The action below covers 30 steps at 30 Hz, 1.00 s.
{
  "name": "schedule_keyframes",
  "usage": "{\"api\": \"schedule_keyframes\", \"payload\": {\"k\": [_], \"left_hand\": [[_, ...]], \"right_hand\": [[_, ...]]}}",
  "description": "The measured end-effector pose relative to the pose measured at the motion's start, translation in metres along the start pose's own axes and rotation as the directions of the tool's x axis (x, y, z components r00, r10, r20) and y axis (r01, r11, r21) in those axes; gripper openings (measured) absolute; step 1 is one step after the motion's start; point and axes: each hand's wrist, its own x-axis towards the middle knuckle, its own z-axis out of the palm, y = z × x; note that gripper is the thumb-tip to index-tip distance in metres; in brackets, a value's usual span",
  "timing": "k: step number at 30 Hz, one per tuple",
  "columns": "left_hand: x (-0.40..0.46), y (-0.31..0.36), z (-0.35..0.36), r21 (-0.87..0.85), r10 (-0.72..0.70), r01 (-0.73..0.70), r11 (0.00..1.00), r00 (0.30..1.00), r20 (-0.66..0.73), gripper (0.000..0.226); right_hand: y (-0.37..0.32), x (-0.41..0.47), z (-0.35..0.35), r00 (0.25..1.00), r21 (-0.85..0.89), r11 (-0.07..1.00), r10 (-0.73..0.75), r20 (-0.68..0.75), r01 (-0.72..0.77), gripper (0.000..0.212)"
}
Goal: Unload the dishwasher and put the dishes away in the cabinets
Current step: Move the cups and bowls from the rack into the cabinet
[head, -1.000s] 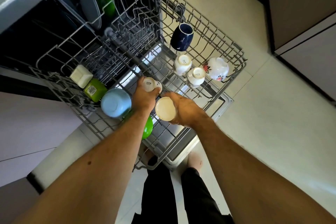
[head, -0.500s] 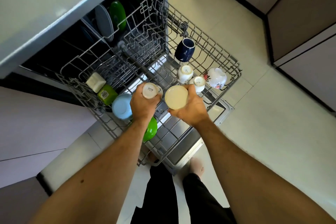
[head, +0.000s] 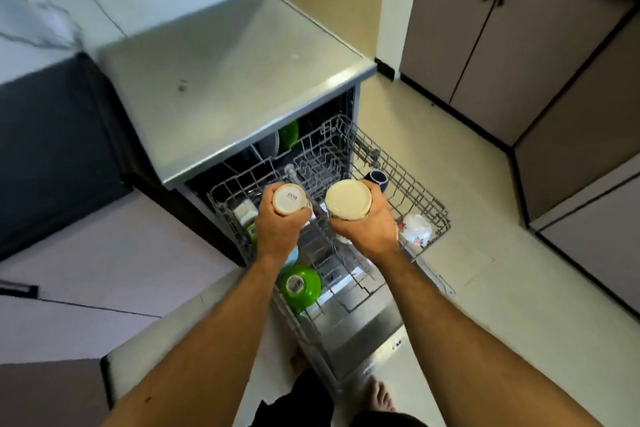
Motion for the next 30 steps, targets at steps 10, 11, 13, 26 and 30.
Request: {"api": "schedule_keyframes", "payload": {"k": [10,11,13,26,30], "left_hand": [[-0.01,0.108,-0.065,-0.041,0.054,-0.06,0.997,0.991,-0.119,0.056],[-0.011,0.116,-0.072,-0.058,0.06,-0.068,0.996,0.99,-0.129,0.058],[-0.012,0.129,-0.086,-0.084,0.079,-0.093,0.992,0.985,-0.152,0.057],[-0.029,0.166,-0.237,-0.14,0.111,-0.163,0.977,0.939,-0.324,0.054],[-0.032,0.161,-0.303,-0.137,0.097,-0.151,0.979,0.937,-0.336,0.044]], "right_hand": [[-0.115,-0.007,-0.026,0.966,0.021,0.966,-0.257,0.042,0.256,0.083],[-0.126,-0.008,-0.024,0.96,0.018,0.961,-0.278,0.04,0.277,0.083],[-0.146,-0.011,-0.02,0.945,0.008,0.946,-0.325,0.044,0.325,0.085],[-0.257,-0.065,0.062,0.844,-0.061,0.846,-0.517,0.143,0.529,0.087],[-0.295,-0.098,0.118,0.824,-0.058,0.825,-0.551,0.13,0.562,0.081]]}}
